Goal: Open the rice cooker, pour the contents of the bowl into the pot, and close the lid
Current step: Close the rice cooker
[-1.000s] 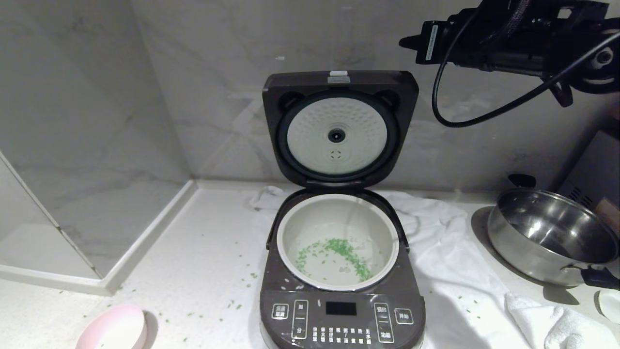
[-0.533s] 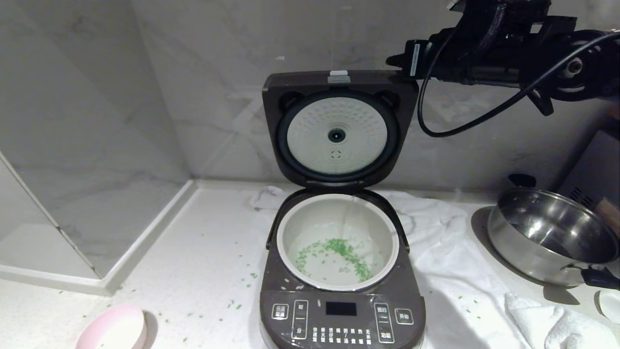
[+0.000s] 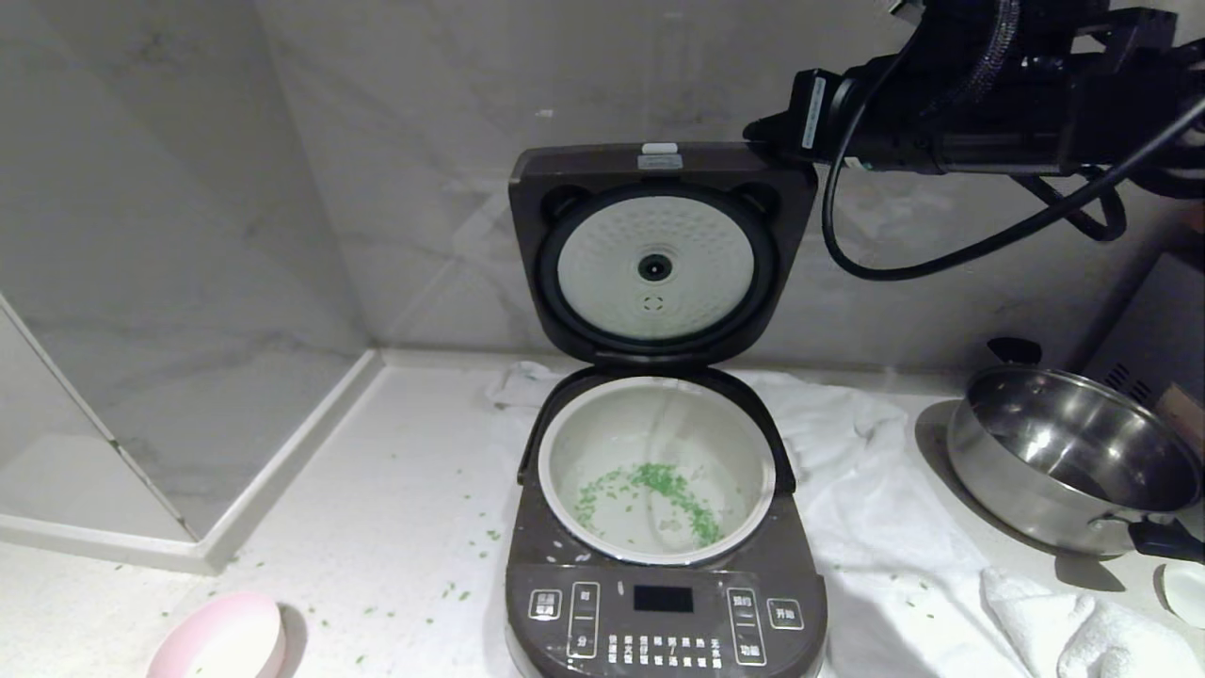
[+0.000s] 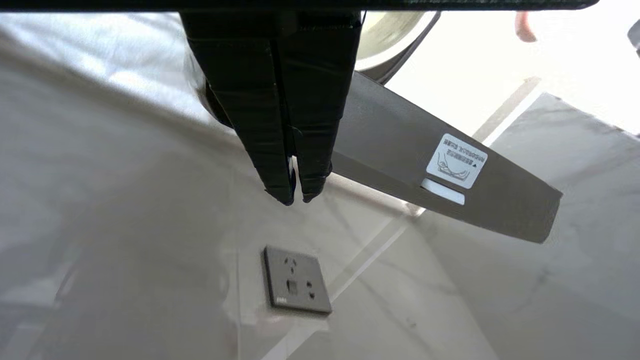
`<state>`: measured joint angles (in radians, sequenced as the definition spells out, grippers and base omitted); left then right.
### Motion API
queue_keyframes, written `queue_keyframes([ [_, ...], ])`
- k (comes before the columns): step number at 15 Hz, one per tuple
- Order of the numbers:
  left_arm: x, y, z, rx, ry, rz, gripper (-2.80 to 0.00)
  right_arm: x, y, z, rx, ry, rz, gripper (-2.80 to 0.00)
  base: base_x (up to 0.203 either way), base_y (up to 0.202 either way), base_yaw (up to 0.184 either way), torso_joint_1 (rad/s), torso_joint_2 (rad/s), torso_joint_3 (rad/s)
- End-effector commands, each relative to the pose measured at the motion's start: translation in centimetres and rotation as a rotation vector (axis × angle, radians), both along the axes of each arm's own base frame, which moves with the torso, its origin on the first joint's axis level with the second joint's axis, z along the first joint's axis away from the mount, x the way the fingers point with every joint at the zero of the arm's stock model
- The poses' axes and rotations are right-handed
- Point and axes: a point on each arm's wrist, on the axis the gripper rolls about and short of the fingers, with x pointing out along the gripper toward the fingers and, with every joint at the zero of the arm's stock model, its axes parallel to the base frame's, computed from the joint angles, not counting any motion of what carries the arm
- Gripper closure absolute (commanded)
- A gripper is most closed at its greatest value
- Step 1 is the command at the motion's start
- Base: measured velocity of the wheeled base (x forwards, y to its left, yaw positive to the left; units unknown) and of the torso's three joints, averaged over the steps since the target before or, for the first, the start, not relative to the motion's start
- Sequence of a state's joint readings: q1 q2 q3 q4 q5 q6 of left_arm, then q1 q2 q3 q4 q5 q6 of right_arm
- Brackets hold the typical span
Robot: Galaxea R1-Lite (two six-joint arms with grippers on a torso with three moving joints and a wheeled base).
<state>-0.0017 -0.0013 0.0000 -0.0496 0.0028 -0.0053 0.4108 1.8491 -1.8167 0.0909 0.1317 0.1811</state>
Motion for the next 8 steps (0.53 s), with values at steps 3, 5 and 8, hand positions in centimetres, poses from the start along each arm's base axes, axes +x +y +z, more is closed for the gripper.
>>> queue_keyframes([
  [3,0.1,0.0,-0.4,-0.001,0.013,-0.001,0.00,-2.7,-0.6,0.8,0.033,0.015,0.014,0.00,0.000,0.000,0.000,0.000,0.00,0.000],
  [5,0.1,0.0,-0.4,-0.001,0.013,-0.001,0.00,-4.2,-0.2,0.6,0.054,0.049,0.040,0.00,0.000,0.000,0.000,0.000,0.00,0.000],
  [8,0.1,0.0,-0.4,-0.001,0.013,0.000,0.00,-6.7,1.0,0.2,0.086,0.100,0.100,0.00,0.000,0.000,0.000,0.000,0.00,0.000],
])
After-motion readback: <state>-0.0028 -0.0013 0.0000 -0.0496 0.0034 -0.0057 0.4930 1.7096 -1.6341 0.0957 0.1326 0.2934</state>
